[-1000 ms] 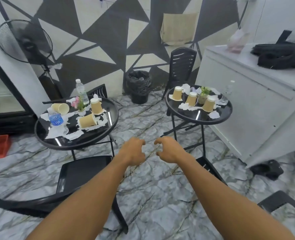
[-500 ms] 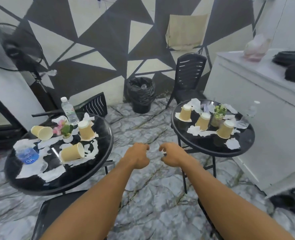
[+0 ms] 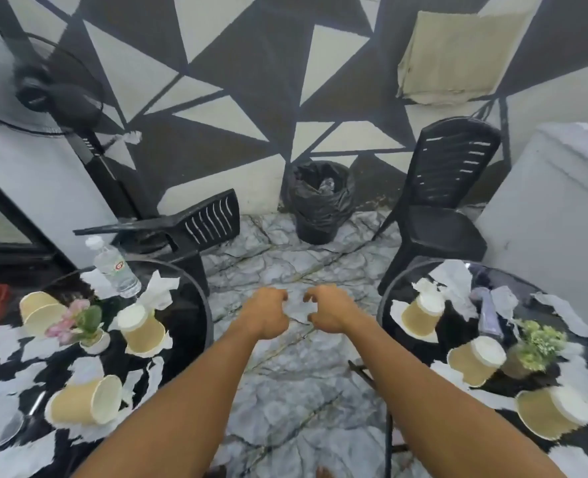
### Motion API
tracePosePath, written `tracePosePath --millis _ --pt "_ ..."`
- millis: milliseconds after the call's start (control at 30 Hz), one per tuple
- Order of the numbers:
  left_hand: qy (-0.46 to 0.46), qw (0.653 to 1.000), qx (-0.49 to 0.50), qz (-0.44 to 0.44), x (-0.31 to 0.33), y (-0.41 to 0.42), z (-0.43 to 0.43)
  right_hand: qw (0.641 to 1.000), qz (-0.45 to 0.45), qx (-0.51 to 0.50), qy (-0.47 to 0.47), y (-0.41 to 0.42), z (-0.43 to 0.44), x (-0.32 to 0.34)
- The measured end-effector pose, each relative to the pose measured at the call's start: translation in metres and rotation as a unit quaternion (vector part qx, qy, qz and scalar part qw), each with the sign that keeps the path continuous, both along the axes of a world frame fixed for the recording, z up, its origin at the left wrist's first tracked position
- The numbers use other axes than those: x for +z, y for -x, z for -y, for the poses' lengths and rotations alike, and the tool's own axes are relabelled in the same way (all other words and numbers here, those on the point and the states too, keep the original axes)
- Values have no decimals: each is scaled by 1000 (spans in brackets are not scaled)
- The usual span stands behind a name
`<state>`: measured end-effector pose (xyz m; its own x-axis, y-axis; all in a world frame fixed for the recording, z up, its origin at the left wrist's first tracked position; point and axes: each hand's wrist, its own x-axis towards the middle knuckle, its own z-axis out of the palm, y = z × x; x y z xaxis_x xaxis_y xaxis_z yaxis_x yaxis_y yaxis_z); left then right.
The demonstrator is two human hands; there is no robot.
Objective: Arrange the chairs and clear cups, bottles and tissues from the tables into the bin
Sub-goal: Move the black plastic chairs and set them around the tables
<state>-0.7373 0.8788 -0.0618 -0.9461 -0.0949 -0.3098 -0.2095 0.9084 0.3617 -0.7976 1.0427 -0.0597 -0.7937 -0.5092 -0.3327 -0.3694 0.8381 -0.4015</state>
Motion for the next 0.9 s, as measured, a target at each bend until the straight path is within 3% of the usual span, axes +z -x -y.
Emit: tracePosePath --millis 500,900 --pt "-27 993 118 0 -35 280 172 992 12 113 -45 322 187 -23" --pt "-20 968 250 -6 -49 463 334 977 56 204 -22 543 372 -44"
